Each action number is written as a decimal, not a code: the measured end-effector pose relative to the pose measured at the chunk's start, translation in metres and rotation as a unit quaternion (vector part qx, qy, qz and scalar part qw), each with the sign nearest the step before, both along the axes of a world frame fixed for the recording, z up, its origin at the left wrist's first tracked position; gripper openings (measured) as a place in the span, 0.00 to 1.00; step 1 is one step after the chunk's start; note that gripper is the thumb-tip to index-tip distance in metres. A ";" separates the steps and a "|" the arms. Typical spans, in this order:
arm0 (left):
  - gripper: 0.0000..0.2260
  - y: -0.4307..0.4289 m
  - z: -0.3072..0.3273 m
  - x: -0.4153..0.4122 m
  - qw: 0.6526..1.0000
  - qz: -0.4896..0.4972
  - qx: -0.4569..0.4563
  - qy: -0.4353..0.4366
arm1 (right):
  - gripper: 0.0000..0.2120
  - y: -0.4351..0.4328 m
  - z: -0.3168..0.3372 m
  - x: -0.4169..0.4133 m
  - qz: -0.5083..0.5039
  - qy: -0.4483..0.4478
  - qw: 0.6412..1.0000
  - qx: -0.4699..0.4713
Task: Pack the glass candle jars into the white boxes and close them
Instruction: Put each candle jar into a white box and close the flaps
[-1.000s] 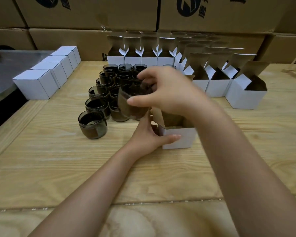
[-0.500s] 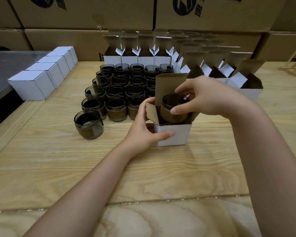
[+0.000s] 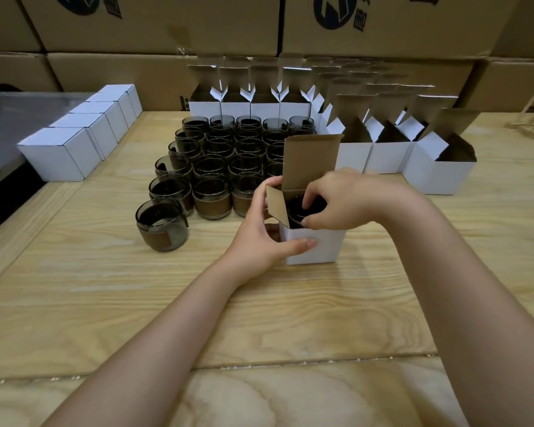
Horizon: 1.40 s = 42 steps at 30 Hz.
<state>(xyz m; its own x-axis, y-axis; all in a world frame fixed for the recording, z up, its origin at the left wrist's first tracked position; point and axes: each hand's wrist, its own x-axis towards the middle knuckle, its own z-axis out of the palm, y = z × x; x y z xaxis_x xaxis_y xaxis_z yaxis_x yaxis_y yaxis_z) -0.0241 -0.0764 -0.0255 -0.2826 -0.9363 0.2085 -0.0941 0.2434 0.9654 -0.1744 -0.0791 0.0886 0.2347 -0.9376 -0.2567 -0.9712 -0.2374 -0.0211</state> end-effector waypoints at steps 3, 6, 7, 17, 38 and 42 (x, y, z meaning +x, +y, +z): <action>0.46 0.000 0.000 0.000 1.000 0.003 0.002 0.001 | 0.12 -0.002 0.005 0.004 -0.027 -0.018 0.998 0.054; 0.46 0.000 0.001 -0.001 1.000 0.004 0.001 0.000 | 0.15 -0.004 0.006 0.004 -0.032 -0.038 0.996 0.076; 0.45 0.000 0.001 -0.001 1.000 0.004 0.001 -0.001 | 0.16 -0.005 0.006 0.003 -0.031 -0.041 0.995 0.080; 0.45 0.000 0.000 -0.001 1.000 0.002 0.000 0.005 | 0.09 0.000 -0.023 -0.015 -0.119 -0.397 0.867 -0.278; 0.49 -0.003 -0.007 0.001 1.000 0.020 -0.016 -0.018 | 0.24 0.005 -0.091 -0.007 -0.159 -0.796 0.581 -0.059; 0.38 0.001 -0.006 -0.002 0.996 0.040 -0.068 -0.030 | 0.24 0.002 -0.093 -0.007 -0.154 -0.811 0.562 -0.054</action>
